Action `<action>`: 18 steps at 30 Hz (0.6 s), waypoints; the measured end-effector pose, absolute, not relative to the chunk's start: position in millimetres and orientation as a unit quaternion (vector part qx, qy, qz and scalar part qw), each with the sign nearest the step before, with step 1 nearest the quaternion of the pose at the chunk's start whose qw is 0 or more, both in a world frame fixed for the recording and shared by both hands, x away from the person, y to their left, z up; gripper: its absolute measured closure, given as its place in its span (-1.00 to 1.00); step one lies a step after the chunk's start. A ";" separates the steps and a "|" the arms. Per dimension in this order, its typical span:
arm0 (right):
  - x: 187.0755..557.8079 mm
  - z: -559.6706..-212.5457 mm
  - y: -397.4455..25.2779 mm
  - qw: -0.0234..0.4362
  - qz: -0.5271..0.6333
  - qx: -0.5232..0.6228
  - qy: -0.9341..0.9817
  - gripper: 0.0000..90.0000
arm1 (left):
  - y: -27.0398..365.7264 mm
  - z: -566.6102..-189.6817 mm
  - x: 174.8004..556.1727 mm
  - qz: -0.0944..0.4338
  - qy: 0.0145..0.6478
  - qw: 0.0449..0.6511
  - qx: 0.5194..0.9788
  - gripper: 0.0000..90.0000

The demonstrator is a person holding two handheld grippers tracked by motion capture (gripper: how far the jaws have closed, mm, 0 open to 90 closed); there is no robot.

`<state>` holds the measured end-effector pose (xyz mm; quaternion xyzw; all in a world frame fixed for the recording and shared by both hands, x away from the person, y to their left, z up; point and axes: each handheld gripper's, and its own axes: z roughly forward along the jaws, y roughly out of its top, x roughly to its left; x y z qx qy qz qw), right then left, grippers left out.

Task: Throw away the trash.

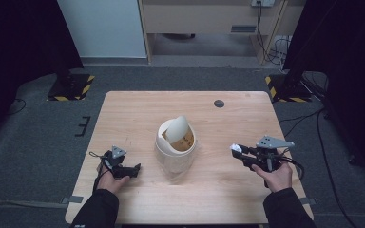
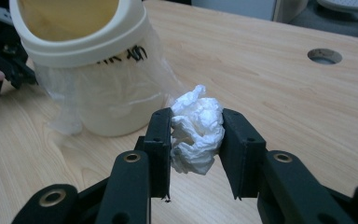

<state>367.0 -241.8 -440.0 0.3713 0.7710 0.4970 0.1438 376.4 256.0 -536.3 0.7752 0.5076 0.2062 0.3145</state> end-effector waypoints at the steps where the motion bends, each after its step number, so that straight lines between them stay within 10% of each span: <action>1: 367.2 -439.1 -241.6 0.143 0.503 0.372 0.767 0.45 | 256.0 -536.3 376.4 0.206 0.508 0.314 0.775 -1.00; 18: 377.0 -416.6 -236.2 0.161 0.537 0.360 0.746 0.44 | 256.0 -536.3 376.4 0.206 0.508 0.315 0.775 -1.00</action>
